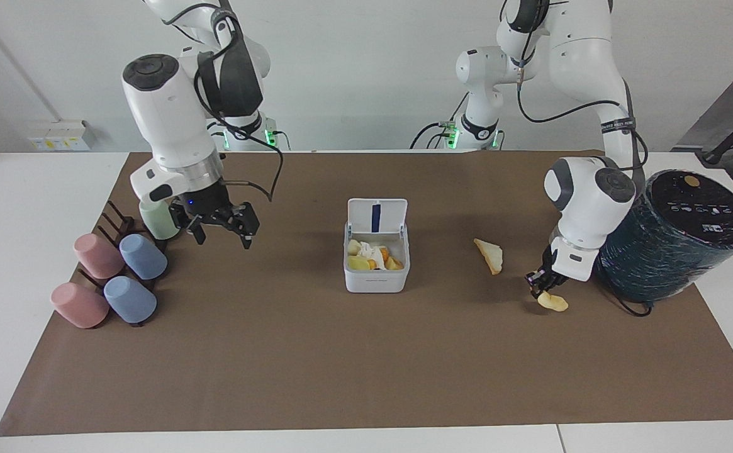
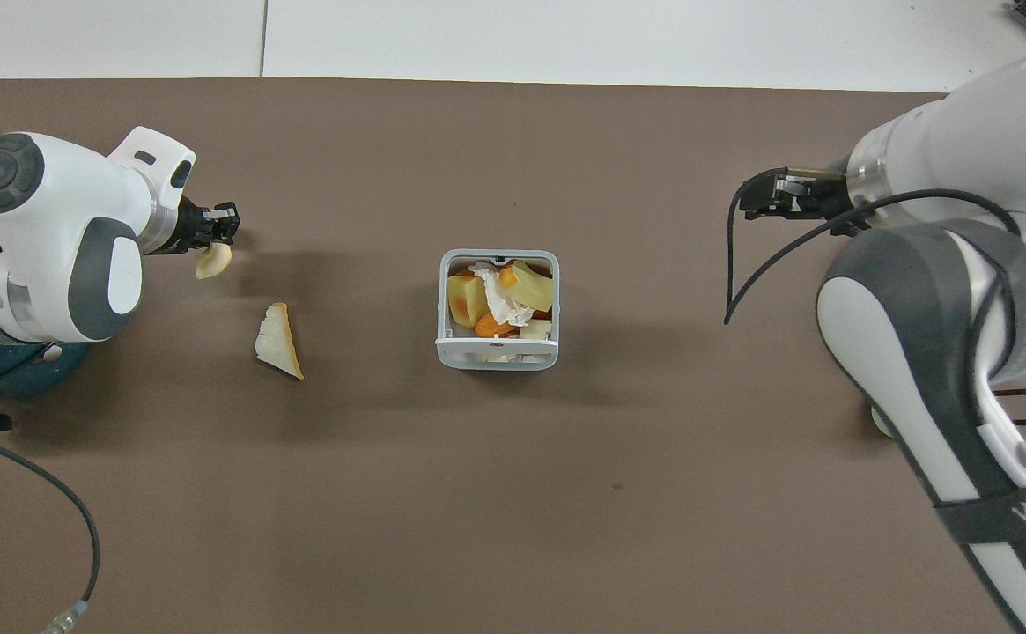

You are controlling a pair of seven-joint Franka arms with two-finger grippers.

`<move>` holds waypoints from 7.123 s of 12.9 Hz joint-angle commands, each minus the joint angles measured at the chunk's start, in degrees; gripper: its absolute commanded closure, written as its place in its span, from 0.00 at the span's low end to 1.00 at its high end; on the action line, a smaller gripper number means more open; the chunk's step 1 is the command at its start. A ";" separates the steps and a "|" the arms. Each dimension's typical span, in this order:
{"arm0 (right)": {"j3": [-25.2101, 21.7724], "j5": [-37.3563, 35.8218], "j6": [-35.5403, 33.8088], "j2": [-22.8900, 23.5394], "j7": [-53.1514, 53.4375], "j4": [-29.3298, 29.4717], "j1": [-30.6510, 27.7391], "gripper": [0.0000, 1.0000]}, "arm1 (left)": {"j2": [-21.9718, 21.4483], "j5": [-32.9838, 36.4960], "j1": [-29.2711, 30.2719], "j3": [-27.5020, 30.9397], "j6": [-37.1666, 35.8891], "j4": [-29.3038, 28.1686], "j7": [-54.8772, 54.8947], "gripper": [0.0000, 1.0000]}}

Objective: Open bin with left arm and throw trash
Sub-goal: 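Lift the apple slice with the left gripper while the right gripper withdraws, then drop the apple slice into the bin with the left gripper, then reach the left gripper to the bread slice and grasp it, then lift the bread slice with the left gripper toward the bin, then lower the bread slice into the bin and open the left gripper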

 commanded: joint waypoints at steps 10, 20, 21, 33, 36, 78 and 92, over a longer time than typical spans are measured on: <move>-8.22 0.05 -15.95 -11.32 -11.24 -0.77 -3.17 0.00 | 0.60 0.35 -25.92 0.18 -12.36 12.24 -39.72 1.00; -9.28 -0.12 -18.60 -13.79 -14.42 -2.09 -2.38 0.00 | 0.60 0.18 -33.14 -0.08 -6.29 10.66 -49.50 0.80; -9.02 0.05 -19.38 -12.48 -14.51 -0.52 -2.99 0.00 | 0.52 0.18 -33.22 -0.08 -6.38 10.48 -49.50 0.54; -8.32 -0.91 -20.71 -11.33 -14.42 1.43 -2.20 0.00 | -0.01 0.88 -21.48 0.45 -14.02 13.74 -35.22 0.24; -8.23 -0.82 -20.62 -11.50 -14.24 1.34 -2.20 0.00 | -1.41 0.88 -16.02 0.45 -13.85 9.89 -21.78 0.25; -8.05 -0.56 -20.53 -12.03 -14.33 0.64 -2.12 0.00 | -8.28 -2.98 -28.38 0.09 0.00 -1.03 -39.63 1.00; -8.05 -0.56 -20.36 -12.03 -14.42 0.64 -2.12 0.00 | -3.98 -2.81 -31.21 0.71 -7.93 8.25 -43.87 0.00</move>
